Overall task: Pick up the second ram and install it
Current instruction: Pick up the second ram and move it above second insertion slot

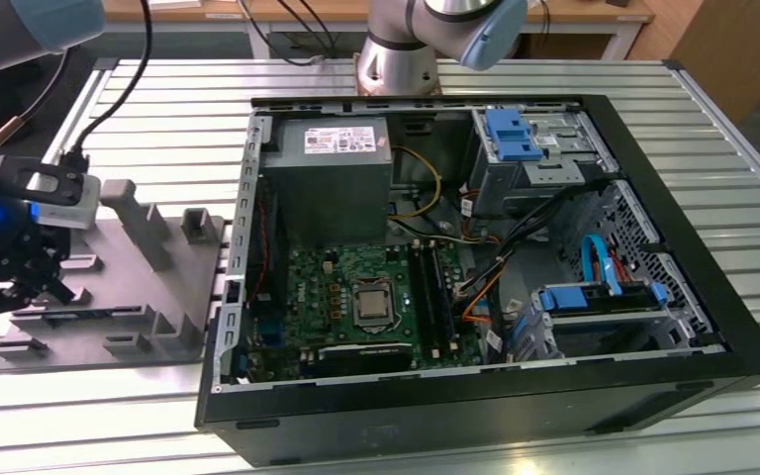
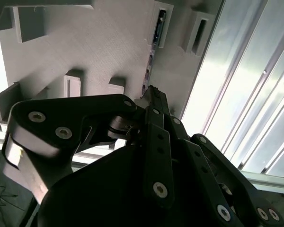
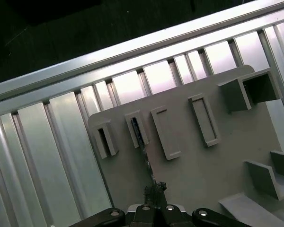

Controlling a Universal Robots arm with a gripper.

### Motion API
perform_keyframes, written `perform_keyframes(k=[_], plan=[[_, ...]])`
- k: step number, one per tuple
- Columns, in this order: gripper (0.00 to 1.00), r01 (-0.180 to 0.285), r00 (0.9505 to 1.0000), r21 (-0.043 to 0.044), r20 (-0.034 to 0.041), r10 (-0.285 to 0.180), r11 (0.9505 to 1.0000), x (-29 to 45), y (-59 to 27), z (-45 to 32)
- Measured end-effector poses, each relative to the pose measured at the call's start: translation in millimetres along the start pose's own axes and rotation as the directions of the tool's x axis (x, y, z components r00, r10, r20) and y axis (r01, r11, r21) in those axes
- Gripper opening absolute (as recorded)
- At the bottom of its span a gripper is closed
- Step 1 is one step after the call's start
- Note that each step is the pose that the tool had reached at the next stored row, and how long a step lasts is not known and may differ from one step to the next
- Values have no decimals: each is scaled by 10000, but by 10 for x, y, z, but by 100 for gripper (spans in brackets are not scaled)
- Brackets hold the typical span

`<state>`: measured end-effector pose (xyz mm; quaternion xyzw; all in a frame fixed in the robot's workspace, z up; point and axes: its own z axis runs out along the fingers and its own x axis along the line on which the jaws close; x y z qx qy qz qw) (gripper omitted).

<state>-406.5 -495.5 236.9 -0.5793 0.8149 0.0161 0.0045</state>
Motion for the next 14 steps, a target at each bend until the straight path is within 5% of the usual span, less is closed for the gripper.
perform_keyframes(k=[14], plan=[[10, 1186, 9929, -31, -25, -1186, 9929, 0, 0, 1]])
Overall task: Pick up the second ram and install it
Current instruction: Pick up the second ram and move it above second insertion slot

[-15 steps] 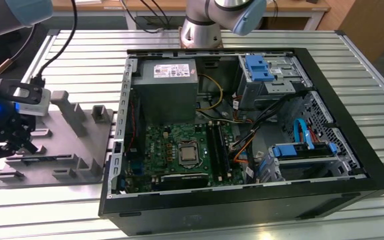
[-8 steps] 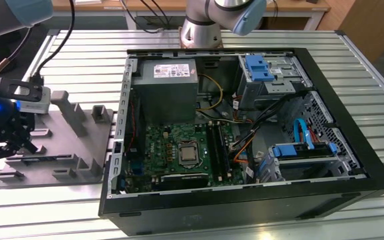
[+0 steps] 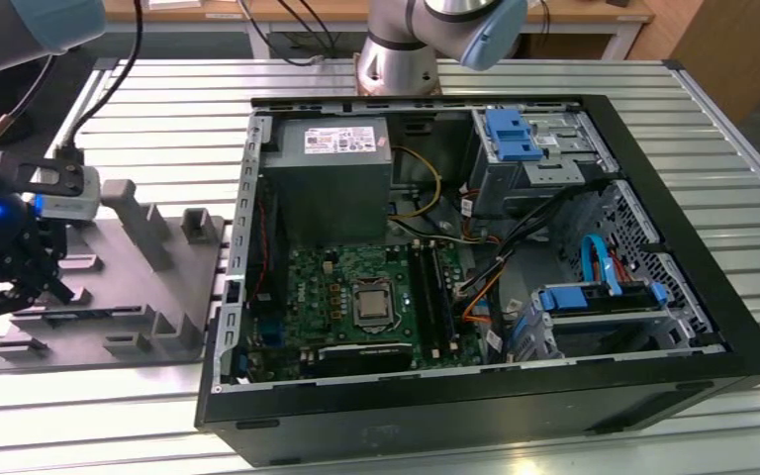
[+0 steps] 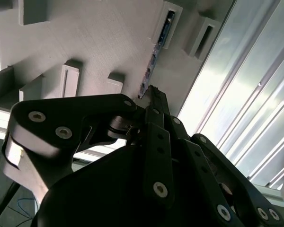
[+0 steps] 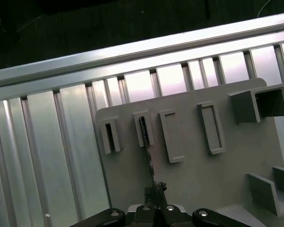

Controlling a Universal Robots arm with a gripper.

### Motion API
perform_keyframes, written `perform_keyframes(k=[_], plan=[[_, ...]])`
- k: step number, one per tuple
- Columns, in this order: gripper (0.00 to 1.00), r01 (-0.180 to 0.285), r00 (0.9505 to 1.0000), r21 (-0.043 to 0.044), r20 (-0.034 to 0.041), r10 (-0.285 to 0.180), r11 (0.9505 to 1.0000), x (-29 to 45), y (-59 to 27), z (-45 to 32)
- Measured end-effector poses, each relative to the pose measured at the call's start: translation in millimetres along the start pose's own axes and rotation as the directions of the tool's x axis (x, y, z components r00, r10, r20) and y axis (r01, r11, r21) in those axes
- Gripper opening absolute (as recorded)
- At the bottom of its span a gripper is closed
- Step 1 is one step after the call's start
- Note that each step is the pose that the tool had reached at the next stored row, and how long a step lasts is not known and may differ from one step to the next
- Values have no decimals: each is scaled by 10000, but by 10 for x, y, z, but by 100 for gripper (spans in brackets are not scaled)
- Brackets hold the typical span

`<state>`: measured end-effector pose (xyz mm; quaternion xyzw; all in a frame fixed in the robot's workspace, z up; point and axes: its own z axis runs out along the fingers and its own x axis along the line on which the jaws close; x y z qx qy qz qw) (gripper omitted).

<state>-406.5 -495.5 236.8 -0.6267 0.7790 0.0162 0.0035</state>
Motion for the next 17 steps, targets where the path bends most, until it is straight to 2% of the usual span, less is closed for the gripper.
perform_keyframes(k=[8, 17], plan=[[10, 748, 9972, -20, -15, -748, 9972, 0, 0, 0], [10, 1515, 9885, -42, -29, -1515, 9884, 0, 0, 0]])
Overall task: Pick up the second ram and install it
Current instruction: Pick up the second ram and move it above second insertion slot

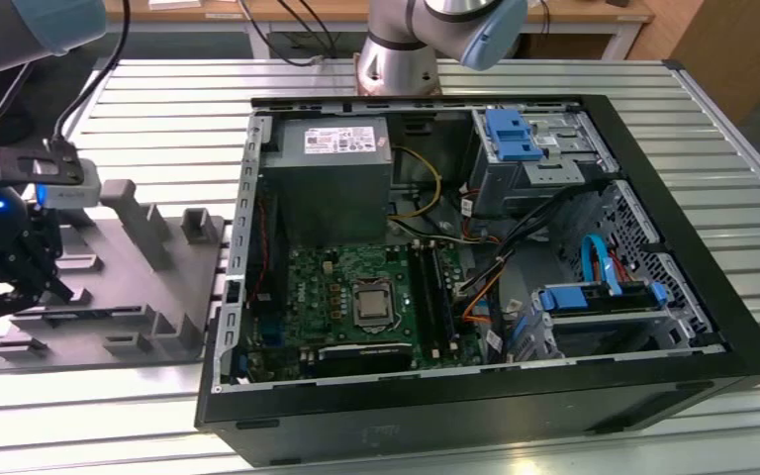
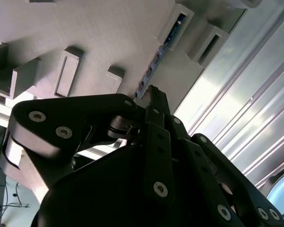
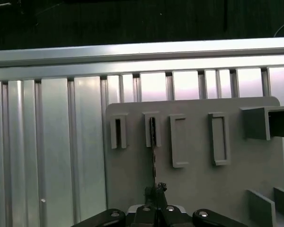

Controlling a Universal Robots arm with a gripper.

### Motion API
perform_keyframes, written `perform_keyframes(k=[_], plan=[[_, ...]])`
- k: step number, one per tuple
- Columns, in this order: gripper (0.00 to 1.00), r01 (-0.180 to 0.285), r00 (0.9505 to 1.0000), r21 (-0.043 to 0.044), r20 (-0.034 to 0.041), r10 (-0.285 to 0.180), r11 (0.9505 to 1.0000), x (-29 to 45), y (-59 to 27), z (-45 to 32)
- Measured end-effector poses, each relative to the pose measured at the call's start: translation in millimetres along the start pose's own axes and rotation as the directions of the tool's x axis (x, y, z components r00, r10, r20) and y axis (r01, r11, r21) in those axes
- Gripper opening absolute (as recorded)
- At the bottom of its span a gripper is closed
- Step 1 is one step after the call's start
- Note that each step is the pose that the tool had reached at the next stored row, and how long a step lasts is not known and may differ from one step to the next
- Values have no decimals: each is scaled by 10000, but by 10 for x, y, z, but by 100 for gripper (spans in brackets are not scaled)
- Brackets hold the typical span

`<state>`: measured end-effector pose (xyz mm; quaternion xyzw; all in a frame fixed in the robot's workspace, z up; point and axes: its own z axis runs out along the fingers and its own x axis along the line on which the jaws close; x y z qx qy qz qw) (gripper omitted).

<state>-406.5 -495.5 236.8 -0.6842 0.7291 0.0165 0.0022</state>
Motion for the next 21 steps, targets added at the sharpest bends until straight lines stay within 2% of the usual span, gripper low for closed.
perform_keyframes(k=[9, 17, 21], plan=[[10, 740, 9973, -19, -15, -740, 9973, 0, 0, 1], [10, 1396, 9902, -38, -27, -1396, 9902, 0, 0, 2], [10, 1446, 9895, -40, -28, -1446, 9895, 0, 0, 2]])
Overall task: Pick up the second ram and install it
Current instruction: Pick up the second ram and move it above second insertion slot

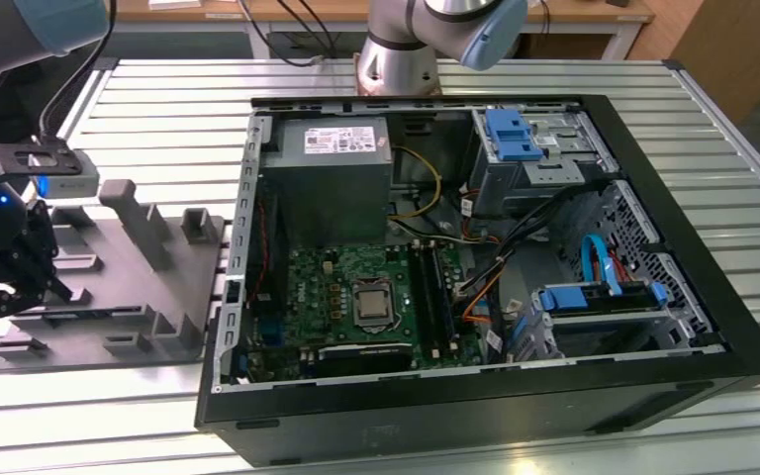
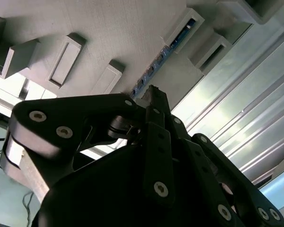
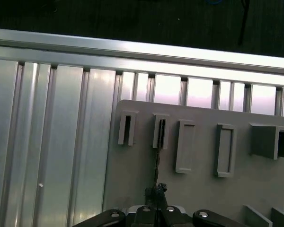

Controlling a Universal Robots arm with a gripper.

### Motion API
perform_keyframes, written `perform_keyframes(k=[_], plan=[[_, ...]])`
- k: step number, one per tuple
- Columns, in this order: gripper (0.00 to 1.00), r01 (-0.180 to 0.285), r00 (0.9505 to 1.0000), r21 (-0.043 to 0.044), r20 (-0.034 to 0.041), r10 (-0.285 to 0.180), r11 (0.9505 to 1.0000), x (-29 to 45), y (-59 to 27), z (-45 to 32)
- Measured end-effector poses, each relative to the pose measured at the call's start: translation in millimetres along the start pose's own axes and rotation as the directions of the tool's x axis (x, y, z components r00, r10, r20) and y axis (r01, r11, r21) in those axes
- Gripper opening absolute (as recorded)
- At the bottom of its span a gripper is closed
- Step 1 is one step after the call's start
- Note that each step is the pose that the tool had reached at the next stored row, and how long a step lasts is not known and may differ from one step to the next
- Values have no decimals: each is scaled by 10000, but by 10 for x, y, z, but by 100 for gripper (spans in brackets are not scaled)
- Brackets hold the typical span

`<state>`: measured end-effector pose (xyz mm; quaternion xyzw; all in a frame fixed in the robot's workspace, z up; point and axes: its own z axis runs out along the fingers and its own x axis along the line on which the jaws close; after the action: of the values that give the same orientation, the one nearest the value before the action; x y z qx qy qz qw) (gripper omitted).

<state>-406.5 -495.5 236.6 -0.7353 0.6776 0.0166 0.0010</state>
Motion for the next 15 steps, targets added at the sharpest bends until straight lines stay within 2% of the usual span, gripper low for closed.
perform_keyframes(k=[3, 4, 6, 9, 12, 15], plan=[[10, 0, 10000, 0, 0, 0, 10000, 0, 0, 0], [23, 1, 10000, 0, 0, -1, 10000, 0, 0, 0], [35, 1, 10000, 0, 0, -1, 10000, 0, 0, 0], [35, -13, 10000, 1, 1, 13, 10000, 0, 0, 1], [35, -520, 9986, 13, 12, 520, 9986, 0, 0, 13], [35, -1035, 9946, 27, 24, 1035, 9946, 0, -1, 35]])
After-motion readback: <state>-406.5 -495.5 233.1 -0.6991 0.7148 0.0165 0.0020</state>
